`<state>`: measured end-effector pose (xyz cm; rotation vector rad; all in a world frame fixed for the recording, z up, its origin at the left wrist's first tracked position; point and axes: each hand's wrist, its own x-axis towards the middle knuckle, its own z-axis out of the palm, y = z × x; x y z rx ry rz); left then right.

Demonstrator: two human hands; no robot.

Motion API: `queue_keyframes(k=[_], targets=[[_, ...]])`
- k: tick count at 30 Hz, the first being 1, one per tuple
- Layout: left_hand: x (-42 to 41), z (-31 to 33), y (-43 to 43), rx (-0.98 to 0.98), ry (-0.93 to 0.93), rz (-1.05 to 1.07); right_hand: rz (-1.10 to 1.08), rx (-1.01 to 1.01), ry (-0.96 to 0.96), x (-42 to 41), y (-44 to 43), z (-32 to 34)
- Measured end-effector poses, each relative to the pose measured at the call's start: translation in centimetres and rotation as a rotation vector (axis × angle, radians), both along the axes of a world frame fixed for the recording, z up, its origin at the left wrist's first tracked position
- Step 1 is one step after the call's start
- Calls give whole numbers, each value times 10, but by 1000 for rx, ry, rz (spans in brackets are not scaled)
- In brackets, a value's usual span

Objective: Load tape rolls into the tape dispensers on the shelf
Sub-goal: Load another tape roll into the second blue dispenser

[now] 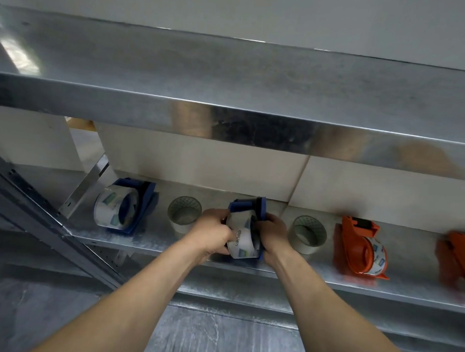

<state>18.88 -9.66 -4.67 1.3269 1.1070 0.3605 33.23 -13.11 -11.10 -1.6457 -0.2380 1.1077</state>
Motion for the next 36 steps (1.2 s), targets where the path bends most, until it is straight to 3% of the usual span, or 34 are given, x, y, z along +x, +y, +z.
queue_keyframes(k=[5,9,13,17,23,28,32,36], targets=[[6,-15,6,25,62,-65,55,-91,-74,4,5,-13],[11,-18,12,24,92,-87,243,-273,-436,7,7,-7],[17,-17,15,22,123,-104,362,-339,-614,11,4,-1],[23,-14,17,4,132,-99,345,-314,-566,15,2,-5],[21,-10,17,13,163,-90,142,-241,-375,17,-2,0],[14,-5,17,33,154,-46,2,-120,-333,14,-9,8],[8,-1,21,229,220,-17,-63,-39,-346,9,-18,31],[7,8,19,332,130,27,-114,97,-446,3,-35,59]])
